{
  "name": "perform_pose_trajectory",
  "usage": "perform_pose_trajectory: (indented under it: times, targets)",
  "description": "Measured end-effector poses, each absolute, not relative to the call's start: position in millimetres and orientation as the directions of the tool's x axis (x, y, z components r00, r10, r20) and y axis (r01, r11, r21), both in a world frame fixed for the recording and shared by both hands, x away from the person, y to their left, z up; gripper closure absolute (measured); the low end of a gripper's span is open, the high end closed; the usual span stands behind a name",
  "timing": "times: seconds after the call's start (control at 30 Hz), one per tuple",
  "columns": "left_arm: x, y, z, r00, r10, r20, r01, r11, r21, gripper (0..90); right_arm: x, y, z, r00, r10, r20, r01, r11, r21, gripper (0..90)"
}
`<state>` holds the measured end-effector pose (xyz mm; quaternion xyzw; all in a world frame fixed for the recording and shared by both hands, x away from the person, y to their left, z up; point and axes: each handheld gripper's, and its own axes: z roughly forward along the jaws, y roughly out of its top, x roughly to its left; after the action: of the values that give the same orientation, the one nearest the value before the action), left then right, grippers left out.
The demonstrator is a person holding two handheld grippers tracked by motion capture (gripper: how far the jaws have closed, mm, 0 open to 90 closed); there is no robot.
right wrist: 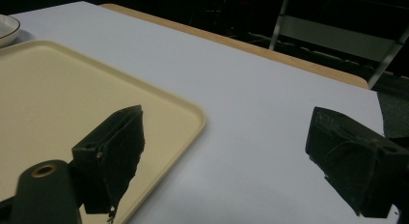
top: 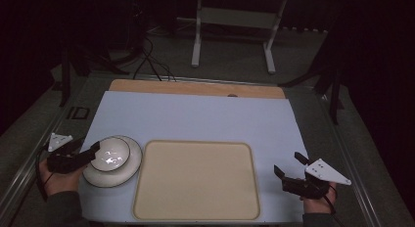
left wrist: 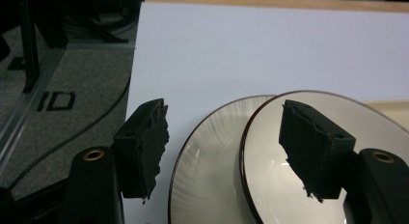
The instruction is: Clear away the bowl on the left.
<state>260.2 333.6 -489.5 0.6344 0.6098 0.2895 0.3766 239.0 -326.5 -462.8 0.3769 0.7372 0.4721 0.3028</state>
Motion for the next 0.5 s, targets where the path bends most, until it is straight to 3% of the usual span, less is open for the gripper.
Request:
perform_pose_trajectory:
  times: [0.5]
  targets:
    - [265.8, 332.9, -498.2, 0.085, 0.992, -0.098, 0.607, 0.027, 0.794, 38.6, 238.6, -326.4, -462.3, -0.532, 0.842, -0.09, 0.269, 0.269, 0.925, 13.4]
